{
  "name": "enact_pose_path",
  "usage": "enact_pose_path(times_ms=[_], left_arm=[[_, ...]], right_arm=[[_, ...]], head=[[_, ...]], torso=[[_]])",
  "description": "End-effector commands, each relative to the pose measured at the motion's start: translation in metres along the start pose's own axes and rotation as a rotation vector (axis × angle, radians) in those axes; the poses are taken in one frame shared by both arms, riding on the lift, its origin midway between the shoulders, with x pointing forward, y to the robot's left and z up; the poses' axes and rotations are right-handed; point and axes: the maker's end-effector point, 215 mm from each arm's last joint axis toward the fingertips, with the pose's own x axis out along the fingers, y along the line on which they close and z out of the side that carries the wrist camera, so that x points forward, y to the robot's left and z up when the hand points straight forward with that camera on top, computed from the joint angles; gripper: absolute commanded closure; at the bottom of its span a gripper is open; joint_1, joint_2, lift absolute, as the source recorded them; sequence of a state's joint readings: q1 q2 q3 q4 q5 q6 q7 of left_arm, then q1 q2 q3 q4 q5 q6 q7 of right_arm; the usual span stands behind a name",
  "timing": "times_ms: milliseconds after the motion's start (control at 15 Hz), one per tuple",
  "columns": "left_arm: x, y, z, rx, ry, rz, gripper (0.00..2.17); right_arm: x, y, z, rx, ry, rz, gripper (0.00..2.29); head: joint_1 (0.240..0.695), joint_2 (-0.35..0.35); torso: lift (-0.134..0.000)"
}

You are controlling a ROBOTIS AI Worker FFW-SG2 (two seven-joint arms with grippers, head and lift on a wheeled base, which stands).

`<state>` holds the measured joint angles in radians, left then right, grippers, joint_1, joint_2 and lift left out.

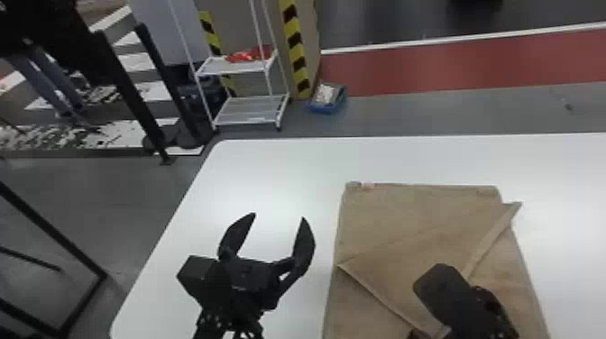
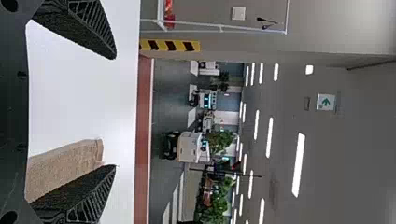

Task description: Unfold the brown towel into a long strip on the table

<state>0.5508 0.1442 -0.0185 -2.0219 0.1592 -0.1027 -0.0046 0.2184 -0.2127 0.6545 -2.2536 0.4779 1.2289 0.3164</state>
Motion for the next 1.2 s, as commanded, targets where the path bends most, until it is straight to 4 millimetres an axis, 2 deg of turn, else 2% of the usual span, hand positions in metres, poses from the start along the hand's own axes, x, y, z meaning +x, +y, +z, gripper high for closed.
enact_pose_path(times_ms=[0, 733, 867, 1133], left_arm=[[0.0, -0.001, -0.003, -0.002, 0.006, -0.002, 0.03], [0.001, -0.003, -0.009, -0.001, 0.016, -0.005, 0.03], [0.001, -0.004, -0.011, -0.002, 0.017, -0.006, 0.03], [0.002, -0.005, -0.01, -0.001, 0.015, -0.01, 0.03]], right_arm=[[0.003, -0.002, -0.001, -0.003, 0.006, -0.003, 0.15], [-0.002, -0.033, -0.004, 0.022, 0.002, -0.098, 0.22], [-0.003, -0.043, 0.0, 0.017, -0.011, -0.141, 0.37], [-0.006, -0.053, 0.01, 0.004, -0.041, -0.197, 0.85]], head=[[0.695, 0.269], [0.695, 0.232], [0.695, 0.223], [0.695, 0.201]], torso=[[-0.124], [-0.124], [-0.124], [-0.124]])
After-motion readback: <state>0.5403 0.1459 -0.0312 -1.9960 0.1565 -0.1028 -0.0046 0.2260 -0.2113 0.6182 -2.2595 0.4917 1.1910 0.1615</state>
